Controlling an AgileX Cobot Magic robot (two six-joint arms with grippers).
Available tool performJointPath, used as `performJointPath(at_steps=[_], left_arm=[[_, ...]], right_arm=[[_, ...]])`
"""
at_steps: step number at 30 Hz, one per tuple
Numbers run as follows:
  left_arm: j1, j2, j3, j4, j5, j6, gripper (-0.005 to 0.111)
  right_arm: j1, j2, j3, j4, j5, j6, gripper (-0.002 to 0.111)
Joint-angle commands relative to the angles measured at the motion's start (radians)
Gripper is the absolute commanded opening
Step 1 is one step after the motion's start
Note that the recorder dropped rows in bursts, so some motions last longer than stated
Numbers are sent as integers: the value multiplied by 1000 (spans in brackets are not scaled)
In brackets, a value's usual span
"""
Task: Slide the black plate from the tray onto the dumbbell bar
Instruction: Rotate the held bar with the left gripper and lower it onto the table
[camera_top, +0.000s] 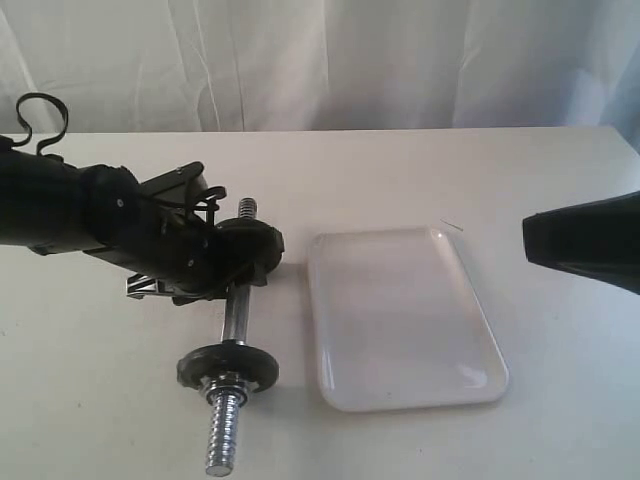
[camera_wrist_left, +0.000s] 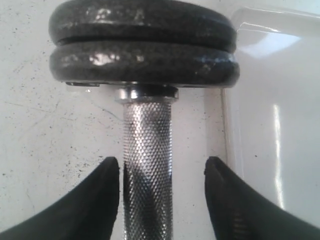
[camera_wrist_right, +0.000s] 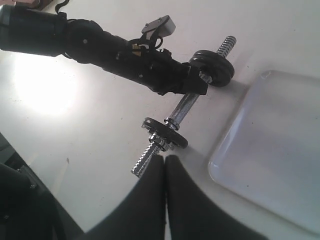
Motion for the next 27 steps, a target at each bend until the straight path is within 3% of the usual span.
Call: performJointPath(at_steps=[1,27], left_arm=[[0,-22,-3,-10,16,-1,57],[14,-26,-3,6,19,3,57]], right_arm=[[-7,-7,4,5,2,5,0],[-7,-7,4,5,15,5,0]])
